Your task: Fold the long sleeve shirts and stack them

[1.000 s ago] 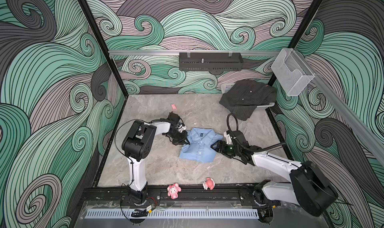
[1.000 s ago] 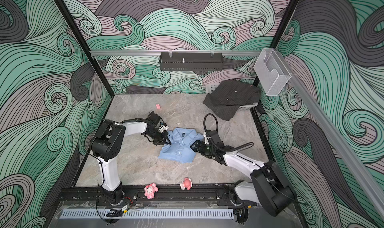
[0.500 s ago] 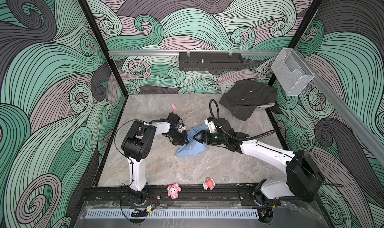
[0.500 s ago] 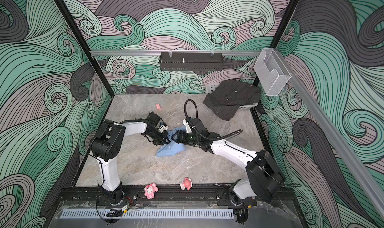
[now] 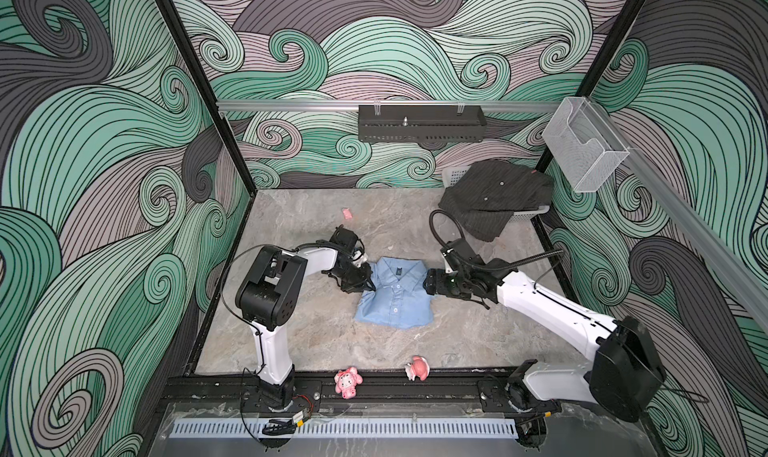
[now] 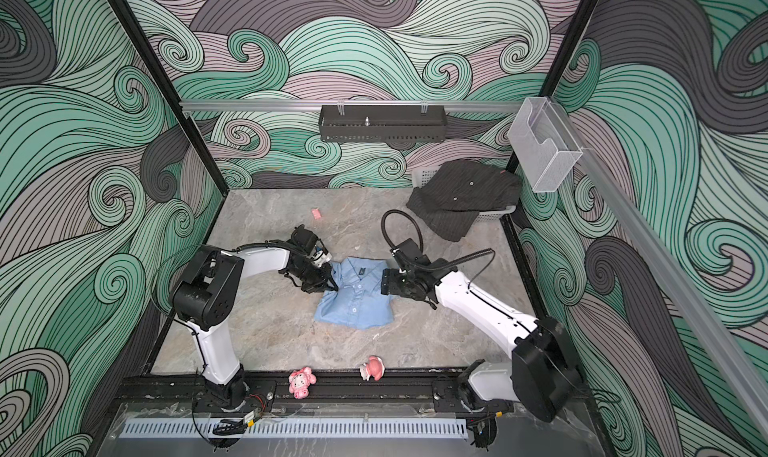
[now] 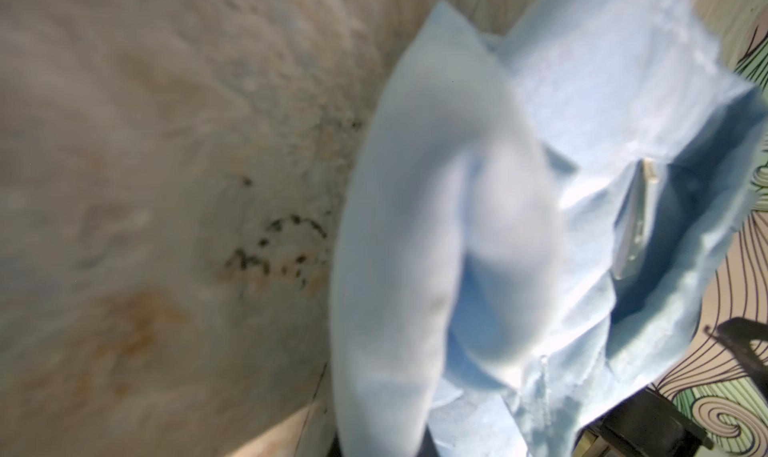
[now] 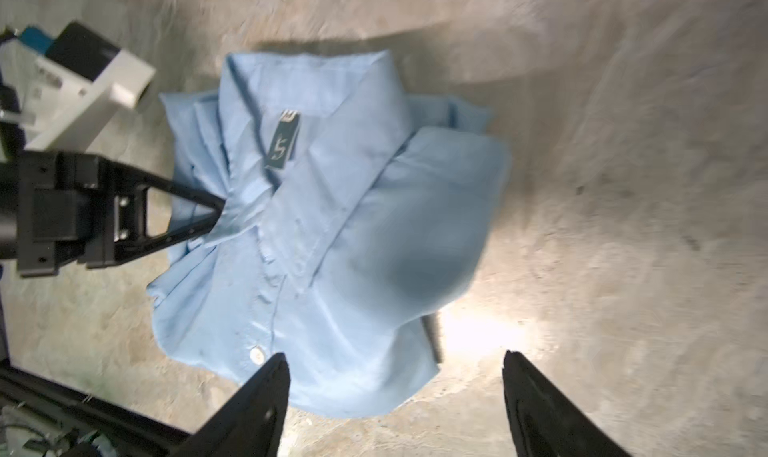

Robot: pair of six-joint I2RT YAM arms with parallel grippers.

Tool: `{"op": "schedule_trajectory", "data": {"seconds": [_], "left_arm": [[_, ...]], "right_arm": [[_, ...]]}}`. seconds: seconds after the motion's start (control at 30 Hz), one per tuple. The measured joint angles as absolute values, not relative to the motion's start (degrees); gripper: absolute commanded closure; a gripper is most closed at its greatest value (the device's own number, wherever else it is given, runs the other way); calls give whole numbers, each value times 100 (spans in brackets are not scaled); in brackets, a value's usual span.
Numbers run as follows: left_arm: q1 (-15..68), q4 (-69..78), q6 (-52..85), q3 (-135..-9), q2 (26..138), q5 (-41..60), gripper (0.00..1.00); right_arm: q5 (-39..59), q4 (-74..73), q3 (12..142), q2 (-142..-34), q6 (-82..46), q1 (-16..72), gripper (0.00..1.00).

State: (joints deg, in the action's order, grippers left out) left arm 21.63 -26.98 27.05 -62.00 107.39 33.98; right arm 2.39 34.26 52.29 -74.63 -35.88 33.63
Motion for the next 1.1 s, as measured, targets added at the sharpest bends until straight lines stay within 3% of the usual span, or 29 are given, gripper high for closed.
{"op": "schedule_trajectory", "data": {"seconds": [0.23, 0.4, 0.63, 0.9, 1.1], "left_arm": [[2139, -2744, 2751, -6222, 10438, 3319, 78], [2139, -2742, 2775, -6219, 10488, 3323, 84], [2139, -2698, 2812, -6200, 10833, 3356, 88], [2112, -2692, 2812, -6200, 10868, 3424, 92], [2110, -2687, 2812, -6204, 10903, 3503, 95]], "right_arm": [[1295, 2550, 4215, -7308, -3350, 2742, 18], [2241, 1140, 3647, -7752, -3632, 2862, 14], [2808, 126, 3854, -8243, -3813, 3277, 17], [2696, 910, 5308, -8134, -3747, 4032, 23], [1656, 2674, 5631, -7706, -3485, 4158, 22]]}}
